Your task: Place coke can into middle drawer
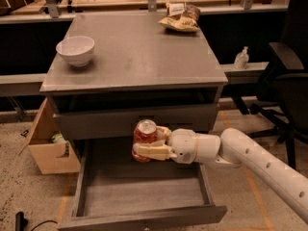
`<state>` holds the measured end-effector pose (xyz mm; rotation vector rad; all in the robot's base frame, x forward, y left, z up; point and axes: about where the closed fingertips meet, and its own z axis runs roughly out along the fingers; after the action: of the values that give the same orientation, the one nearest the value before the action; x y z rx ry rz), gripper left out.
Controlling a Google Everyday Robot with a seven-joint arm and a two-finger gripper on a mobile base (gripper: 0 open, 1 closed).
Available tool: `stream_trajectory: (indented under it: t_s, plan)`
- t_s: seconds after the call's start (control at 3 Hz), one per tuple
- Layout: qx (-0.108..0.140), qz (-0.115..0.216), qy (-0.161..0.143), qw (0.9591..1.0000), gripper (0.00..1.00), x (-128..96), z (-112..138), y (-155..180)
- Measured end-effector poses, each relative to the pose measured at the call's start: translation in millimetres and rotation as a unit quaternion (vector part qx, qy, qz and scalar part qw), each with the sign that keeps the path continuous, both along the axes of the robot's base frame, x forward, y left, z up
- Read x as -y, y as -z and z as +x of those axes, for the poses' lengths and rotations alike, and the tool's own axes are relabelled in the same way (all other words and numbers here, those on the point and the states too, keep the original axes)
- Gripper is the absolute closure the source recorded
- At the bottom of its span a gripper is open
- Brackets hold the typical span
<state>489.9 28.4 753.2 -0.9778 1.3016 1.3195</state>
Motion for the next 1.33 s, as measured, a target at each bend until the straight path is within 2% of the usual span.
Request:
stream_trajectory:
  t_s: [0.33, 0.67, 1.0, 1.33]
  plan:
    - [0.000, 0.000, 0.000, 1.0000, 1.00, -0.1, 0.0, 0.0]
    - [0.001, -0.006, 0.017, 0.9998, 1.00, 1.7, 2.5, 6.5]
    - [-0.008, -0.025, 0.022, 0.9994, 1.00, -0.2, 18.7, 55.3]
    - [-0.025, -0.044, 0.004, 0.9987, 1.00, -10.3, 40.5, 127.8]
